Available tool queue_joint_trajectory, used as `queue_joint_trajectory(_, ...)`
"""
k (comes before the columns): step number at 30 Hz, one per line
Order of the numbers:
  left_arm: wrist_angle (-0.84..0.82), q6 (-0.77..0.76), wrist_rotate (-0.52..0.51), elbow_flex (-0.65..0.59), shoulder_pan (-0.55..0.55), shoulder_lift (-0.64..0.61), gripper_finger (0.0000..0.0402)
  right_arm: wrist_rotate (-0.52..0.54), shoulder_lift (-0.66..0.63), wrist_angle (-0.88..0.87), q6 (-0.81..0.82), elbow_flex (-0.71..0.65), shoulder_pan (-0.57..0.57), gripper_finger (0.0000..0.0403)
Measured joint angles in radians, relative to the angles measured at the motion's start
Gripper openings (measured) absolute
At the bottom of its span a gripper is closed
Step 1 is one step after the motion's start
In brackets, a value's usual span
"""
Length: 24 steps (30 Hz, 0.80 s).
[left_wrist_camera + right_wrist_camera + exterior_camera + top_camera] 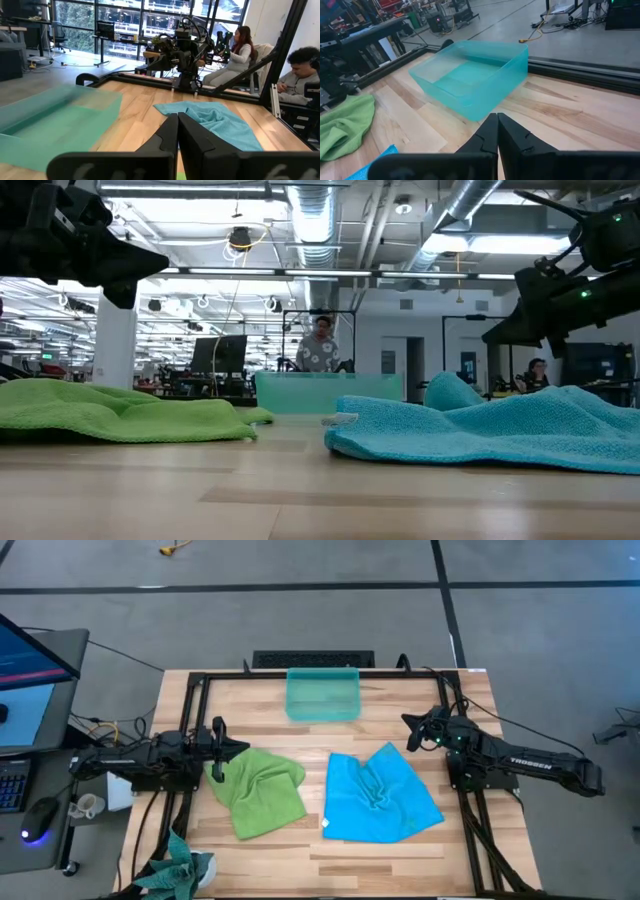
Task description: Roll microfiber towels into tight, uniform cylinder then place into a basket
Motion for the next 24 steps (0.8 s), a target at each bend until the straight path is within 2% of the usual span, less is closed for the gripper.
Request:
queue_joint_trajectory(18, 0.000, 0.000, 0.000, 0.000, 0.000, 0.000, 0.0000, 0.000, 0.000, 0.113, 0.002, 0.014, 0.000, 0.0028)
queue_joint_trajectory(24, 0.002, 0.000, -0.002, 0.000, 0.000, 0.000, 0.0000, -0.044, 0.000, 0.137, 0.198, 0.014, 0.000, 0.0030)
